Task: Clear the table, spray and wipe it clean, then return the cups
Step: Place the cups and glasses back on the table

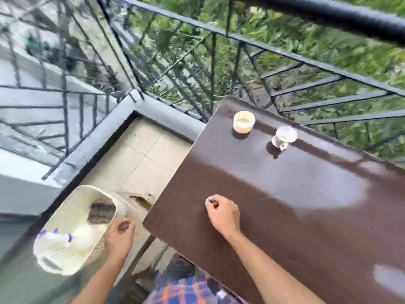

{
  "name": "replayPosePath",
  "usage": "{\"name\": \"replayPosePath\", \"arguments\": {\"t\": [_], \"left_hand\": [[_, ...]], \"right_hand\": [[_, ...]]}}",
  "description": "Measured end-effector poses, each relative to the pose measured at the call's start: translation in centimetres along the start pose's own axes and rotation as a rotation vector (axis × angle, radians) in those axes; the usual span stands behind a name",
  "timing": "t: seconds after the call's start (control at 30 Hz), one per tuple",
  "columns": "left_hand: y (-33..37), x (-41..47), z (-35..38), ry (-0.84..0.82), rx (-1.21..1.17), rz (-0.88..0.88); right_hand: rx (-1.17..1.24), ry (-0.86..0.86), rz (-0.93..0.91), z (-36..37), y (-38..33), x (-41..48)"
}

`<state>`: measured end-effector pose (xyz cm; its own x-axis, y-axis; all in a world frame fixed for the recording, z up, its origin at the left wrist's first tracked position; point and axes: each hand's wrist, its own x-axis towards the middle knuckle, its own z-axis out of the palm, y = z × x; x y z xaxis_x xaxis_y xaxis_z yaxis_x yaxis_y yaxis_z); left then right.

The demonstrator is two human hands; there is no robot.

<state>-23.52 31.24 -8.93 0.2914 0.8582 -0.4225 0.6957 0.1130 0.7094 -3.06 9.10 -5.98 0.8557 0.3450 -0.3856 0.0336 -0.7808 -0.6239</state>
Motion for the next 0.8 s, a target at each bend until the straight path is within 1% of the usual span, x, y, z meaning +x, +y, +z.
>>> {"name": "replayPosePath", "arguments": {"t": [0.13,0.23,0.33,0.4,0.5,0.57,0.63,0.7,0.8], "left_hand": [[-9.4,-4.8,-6.2,0.156,-0.043,-0.236],[-13.5,-7.7,-8.9,0.27,-0.12,-0.378],[-15.9,-9.4,-10.4,0.294,-0.138,-0.493],[-17.6,-9.7,-11.0,0.298,-0.153,-0.551],[-19.9,-8.9,-11.0,0.28,-0.171,-0.6],[-20.6,-8.1,-10.8,0.253,-0.151,-0.62],[-21.1,-7.0,-10.7,0.223,-0.148,-0.622],[-21.0,-5.8,-10.4,0.205,-0.149,-0.599],[-21.6,-3.7,-10.4,0.193,-0.148,-0.598]], "right_hand": [[-0.133,-0.208,-0.204,4.5,-3.4,-2.9],[-0.233,-0.39,-0.346,7.5,-6.3,-4.4],[-0.295,-0.55,-0.428,10.6,-9.5,-5.4],[-0.395,-0.624,-0.461,13.0,-11.6,-6.0],[-0.595,-0.64,-0.589,17.1,-13.9,-6.5],[-0.665,-0.658,-0.647,19.6,-14.6,-6.7],[-0.72,-0.724,-0.652,22.4,-14.9,-7.1],[-0.777,-0.758,-0.615,24.2,-14.8,-7.5],[-0.705,-0.811,-0.473,27.3,-14.2,-8.0]]}}
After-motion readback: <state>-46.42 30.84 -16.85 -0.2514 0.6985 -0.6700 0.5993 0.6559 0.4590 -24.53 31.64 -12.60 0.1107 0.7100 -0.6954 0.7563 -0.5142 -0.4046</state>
